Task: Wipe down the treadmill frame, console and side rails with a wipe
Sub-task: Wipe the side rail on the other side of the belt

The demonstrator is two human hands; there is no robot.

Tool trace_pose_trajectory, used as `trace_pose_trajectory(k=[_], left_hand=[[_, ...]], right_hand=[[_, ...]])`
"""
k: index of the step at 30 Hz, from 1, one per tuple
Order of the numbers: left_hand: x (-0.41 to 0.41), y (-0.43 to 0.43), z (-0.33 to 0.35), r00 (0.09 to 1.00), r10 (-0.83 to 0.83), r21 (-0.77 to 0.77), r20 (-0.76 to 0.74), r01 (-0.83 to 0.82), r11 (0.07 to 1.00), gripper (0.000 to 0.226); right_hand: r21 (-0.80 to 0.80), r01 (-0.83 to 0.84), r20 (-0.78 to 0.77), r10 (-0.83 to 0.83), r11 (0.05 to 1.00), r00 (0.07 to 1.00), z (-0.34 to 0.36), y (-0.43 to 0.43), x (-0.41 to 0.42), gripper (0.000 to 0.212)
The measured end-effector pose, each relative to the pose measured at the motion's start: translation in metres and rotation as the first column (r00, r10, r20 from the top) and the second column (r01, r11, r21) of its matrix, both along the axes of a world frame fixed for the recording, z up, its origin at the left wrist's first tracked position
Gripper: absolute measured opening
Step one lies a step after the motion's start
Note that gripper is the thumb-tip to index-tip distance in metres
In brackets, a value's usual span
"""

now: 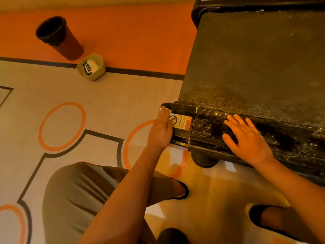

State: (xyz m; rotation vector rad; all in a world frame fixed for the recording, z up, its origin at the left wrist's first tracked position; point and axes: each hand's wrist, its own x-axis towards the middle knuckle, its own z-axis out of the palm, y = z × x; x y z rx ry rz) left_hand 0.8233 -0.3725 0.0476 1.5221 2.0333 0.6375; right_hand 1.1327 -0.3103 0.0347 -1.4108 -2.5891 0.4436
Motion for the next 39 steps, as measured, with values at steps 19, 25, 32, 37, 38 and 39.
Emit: trace_pose_trajectory(k=[19, 25, 32, 37, 38, 39], left_hand=[[-0.008, 0.021, 0.009, 0.999, -0.036, -0.122, -0.001, 0.035, 0.992, 0.06], [-0.018, 0.003, 0.018, 0.99, -0.051, -0.109, 0.133, 0.066, 0.992, 0.052], [-0.019, -0.033, 0.014, 0.996, -0.077, -0.103, 0.046, 0.082, 0.991, 0.055], [-0.024, 0.016, 0.017, 0.986, -0.158, -0.146, 0.043, 0.163, 0.976, 0.061], [-0.022, 0.022, 0.015, 0.982, -0.191, -0.152, -0.009, 0.187, 0.971, 0.062], [-0.019, 0.026, 0.014, 0.976, -0.209, -0.152, -0.054, 0.199, 0.968, 0.063]], right_hand=[[0.017, -0.01, 0.012, 0.01, 1.0, 1.0, 0.0, 0.001, 0.001, 0.063], [0.024, -0.011, -0.001, 0.011, 1.0, 1.0, 0.003, -0.001, 0.0, 0.062], [0.02, -0.01, 0.001, 0.01, 1.0, 1.0, 0.004, -0.001, 0.0, 0.062], [0.02, -0.008, 0.008, 0.008, 1.0, 1.0, 0.003, -0.002, 0.0, 0.063], [0.015, -0.007, 0.01, 0.007, 1.0, 1.0, 0.004, -0.002, 0.0, 0.063], [0.009, -0.006, 0.011, 0.006, 1.0, 1.0, 0.004, -0.002, -0.001, 0.063]])
